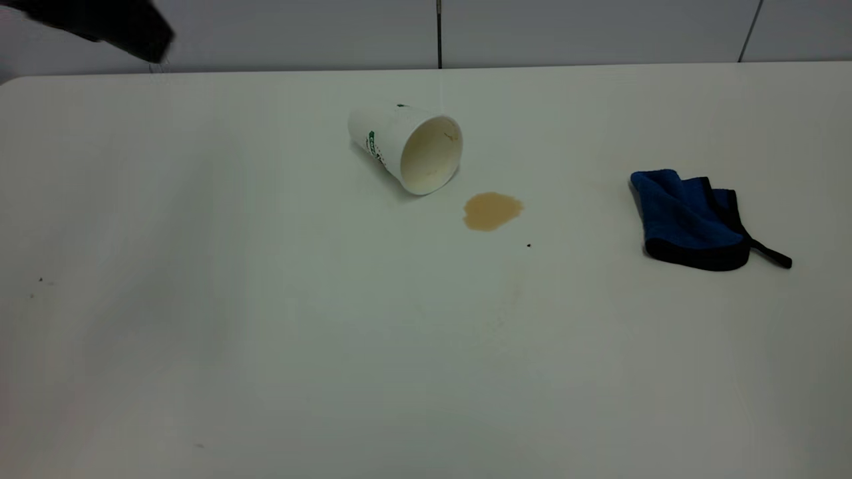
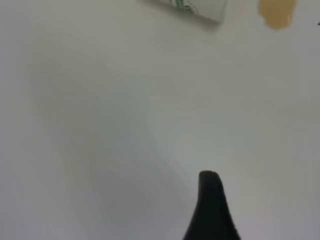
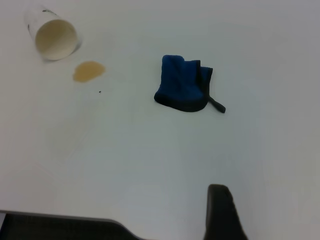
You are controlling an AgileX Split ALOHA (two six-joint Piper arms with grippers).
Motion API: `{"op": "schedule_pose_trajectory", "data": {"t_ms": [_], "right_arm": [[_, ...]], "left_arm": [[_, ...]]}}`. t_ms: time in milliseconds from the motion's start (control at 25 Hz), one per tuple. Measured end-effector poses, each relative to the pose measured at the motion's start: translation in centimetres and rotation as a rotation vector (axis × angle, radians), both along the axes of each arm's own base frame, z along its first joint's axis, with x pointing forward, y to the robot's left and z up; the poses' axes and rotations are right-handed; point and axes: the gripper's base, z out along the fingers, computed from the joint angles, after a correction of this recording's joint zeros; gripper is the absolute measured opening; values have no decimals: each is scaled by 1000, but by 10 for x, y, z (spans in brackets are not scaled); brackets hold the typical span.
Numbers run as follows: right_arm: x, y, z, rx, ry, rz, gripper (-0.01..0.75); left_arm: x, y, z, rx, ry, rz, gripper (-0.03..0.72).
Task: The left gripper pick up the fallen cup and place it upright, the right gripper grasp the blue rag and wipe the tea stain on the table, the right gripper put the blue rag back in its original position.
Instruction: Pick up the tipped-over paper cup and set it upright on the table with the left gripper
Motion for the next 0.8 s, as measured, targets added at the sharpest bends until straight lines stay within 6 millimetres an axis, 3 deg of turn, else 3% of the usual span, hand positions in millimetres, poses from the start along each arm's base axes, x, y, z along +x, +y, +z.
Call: {"op": "schedule_pose_trajectory", "data": {"t_ms": [280,480,800], "right_arm": [[0,0,0,0,0,0,511],[0,0,0,0,0,0,511],[0,0,0,0,0,0,511]], "left_arm": [[56,-68,-33,42,66,-40,575],[89,-114,-50,164,110,-66,566],[128,-164,-89,365,-16,-41,564]]}}
